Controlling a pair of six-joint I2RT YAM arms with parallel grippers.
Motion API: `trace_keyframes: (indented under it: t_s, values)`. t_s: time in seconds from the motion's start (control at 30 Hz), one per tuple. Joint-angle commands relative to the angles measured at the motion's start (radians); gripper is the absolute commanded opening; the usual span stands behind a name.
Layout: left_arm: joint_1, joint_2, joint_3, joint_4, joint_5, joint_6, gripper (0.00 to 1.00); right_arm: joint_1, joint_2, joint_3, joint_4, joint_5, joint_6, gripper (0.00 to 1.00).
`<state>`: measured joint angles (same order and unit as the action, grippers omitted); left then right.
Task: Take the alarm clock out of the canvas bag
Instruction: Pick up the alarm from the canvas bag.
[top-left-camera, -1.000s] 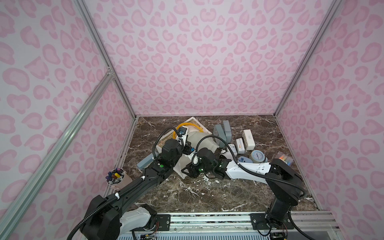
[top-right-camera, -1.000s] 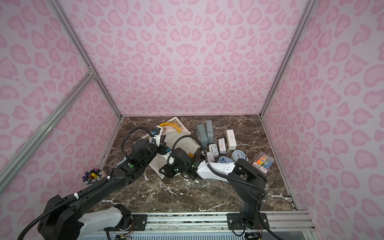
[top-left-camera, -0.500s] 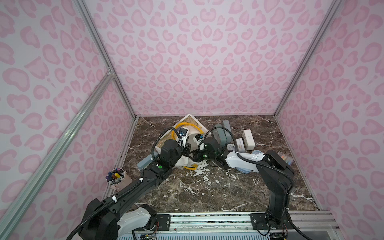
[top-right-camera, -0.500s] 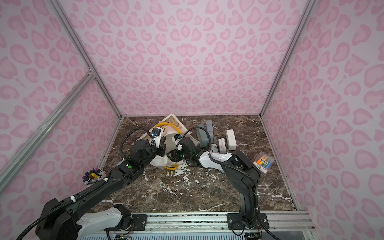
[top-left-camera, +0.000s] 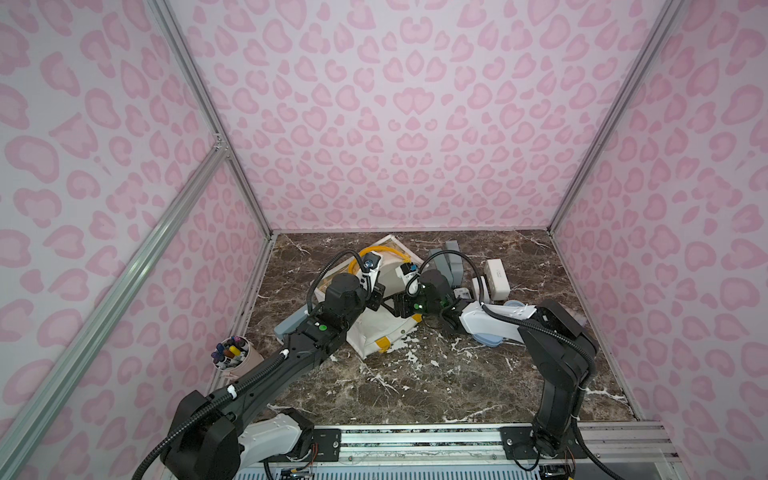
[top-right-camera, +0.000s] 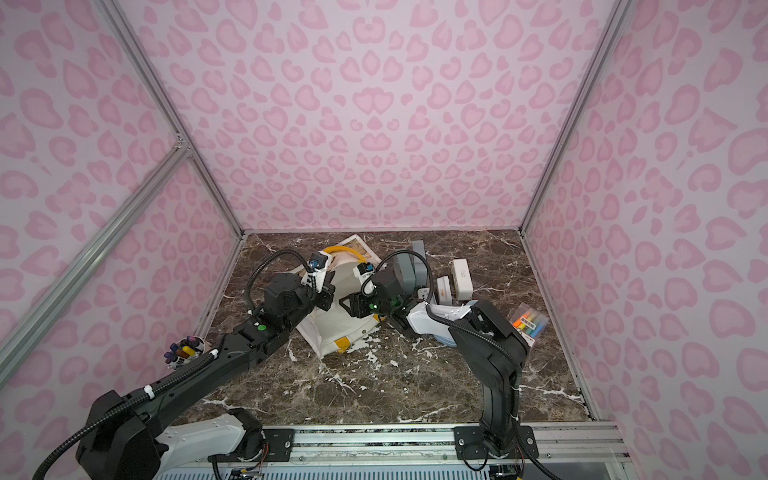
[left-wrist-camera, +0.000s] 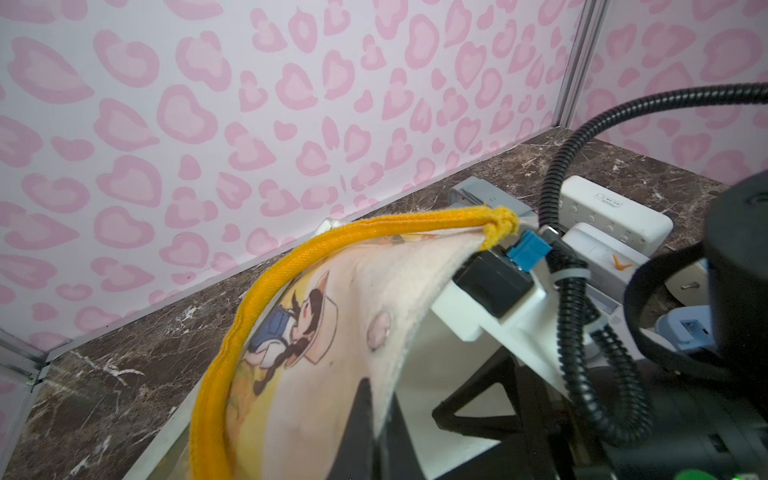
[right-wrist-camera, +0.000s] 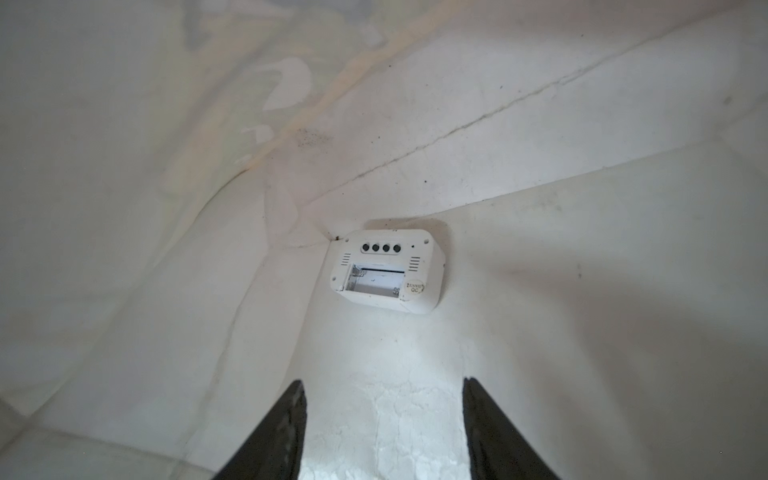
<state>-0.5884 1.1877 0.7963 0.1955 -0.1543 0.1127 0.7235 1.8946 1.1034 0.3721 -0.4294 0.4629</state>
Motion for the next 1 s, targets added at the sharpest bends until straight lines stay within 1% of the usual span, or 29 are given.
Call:
trace_keyframes:
  t_s: [0.0,0.2,0.3,0.4,0.5,0.57,0.63,0.77,0.87,0.97]
  values:
    - [0.0,0.008,0.029,0.062,0.033,0.035,0.03,0.003,0.048,0.06,-0.117,0.033,-0.021,0.62]
    - [-0.002,0.021,0.045,0.089,0.066,0.058,0.03,0.031,0.095,0.13,-0.165,0.111,0.029,0.65]
    - [-0.01,0.034,0.069,0.081,0.074,0.065,0.03,0.053,0.129,0.182,-0.199,0.119,0.06,0.68]
    - [-0.02,0.047,0.089,0.082,0.068,0.076,0.03,0.065,0.146,0.183,-0.167,0.132,0.115,0.69]
    - [-0.027,0.058,0.094,0.096,0.055,0.078,0.03,0.07,0.164,0.164,-0.096,0.125,0.18,0.7]
    - [-0.032,0.064,0.1,0.095,0.052,0.076,0.03,0.07,0.177,0.154,-0.053,0.114,0.219,0.73]
    - [-0.041,0.069,0.1,0.099,0.049,0.08,0.03,0.067,0.192,0.167,-0.054,0.119,0.251,0.76]
    - [-0.054,0.086,0.116,0.088,0.027,0.068,0.03,0.046,0.247,0.196,-0.013,0.08,0.396,0.8]
    - [-0.076,0.103,0.116,0.124,0.018,0.065,0.03,0.043,0.281,0.212,0.048,0.076,0.521,0.83]
    - [-0.098,0.139,0.14,0.127,0.005,0.052,0.03,0.045,0.296,0.225,0.102,0.079,0.597,0.84]
